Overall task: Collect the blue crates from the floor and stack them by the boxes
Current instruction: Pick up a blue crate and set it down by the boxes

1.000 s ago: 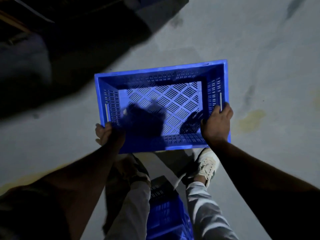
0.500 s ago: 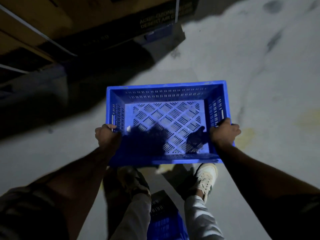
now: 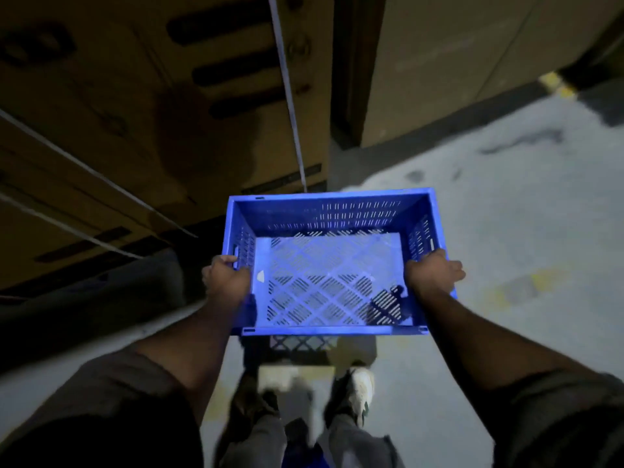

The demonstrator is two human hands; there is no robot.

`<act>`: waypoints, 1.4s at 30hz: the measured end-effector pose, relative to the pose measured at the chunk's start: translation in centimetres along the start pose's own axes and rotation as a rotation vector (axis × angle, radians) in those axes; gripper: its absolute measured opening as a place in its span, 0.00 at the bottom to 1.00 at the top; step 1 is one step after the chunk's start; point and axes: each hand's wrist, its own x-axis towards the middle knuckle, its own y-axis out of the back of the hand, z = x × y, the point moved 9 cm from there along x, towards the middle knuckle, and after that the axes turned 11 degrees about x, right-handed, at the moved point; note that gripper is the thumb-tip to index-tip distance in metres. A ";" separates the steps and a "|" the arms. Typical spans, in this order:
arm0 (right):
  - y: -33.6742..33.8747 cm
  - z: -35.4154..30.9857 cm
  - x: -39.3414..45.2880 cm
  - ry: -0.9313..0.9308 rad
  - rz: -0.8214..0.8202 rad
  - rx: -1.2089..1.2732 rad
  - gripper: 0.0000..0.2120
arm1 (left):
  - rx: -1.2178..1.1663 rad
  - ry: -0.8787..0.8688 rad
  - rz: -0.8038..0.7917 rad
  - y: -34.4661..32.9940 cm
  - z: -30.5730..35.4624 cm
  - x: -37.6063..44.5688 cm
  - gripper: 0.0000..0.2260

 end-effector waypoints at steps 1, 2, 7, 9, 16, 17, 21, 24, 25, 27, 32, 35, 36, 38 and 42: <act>2.5 -0.6 -0.2 -0.024 0.012 0.020 0.20 | -0.007 -0.018 0.008 1.5 1.5 -1.1 0.14; 4.8 -1.1 -0.4 -0.045 0.018 0.037 0.20 | -0.013 -0.031 0.020 2.8 2.9 -2.2 0.14; 13.9 -2.5 -1.0 -0.070 0.047 0.124 0.20 | -0.066 -0.049 0.066 6.6 8.4 -6.8 0.15; 16.7 -2.6 -1.0 -0.081 0.064 0.150 0.20 | -0.081 -0.065 0.067 6.9 10.4 -7.9 0.14; 22.8 -1.8 1.7 -0.100 0.098 0.244 0.18 | -0.084 -0.167 0.032 4.4 17.8 -8.9 0.14; 23.4 -1.6 2.3 -0.108 0.108 0.250 0.19 | -0.092 -0.182 0.028 3.8 19.0 -8.9 0.14; 25.2 -1.8 5.4 -0.137 0.127 0.273 0.18 | -0.108 -0.222 0.003 1.1 24.0 -8.4 0.12; 26.5 -2.4 8.1 -0.137 0.146 0.284 0.16 | -0.116 -0.238 -0.024 -1.4 27.7 -8.1 0.12; 27.0 -2.6 9.0 -0.138 0.150 0.282 0.15 | -0.117 -0.244 -0.034 -2.2 28.8 -7.9 0.12; 27.9 -2.7 10.7 -0.154 0.163 0.297 0.13 | -0.109 -0.261 -0.058 -3.5 31.1 -8.0 0.12; 30.2 -2.3 15.4 -0.184 0.192 0.328 0.10 | -0.089 -0.312 -0.100 -5.9 37.2 -9.7 0.12; 31.2 -1.8 18.7 -0.206 0.193 0.353 0.09 | -0.069 -0.325 -0.098 -7.5 40.7 -10.6 0.12; 31.5 -1.6 20.0 -0.208 0.188 0.357 0.09 | -0.068 -0.320 -0.100 -8.2 41.8 -11.1 0.12; 32.2 -1.2 23.0 -0.203 0.174 0.353 0.08 | -0.069 -0.321 -0.100 -9.9 44.0 -11.8 0.12; 34.1 -0.1 29.4 -0.189 0.144 0.361 0.07 | -0.041 -0.300 -0.108 -14.3 47.8 -13.4 0.13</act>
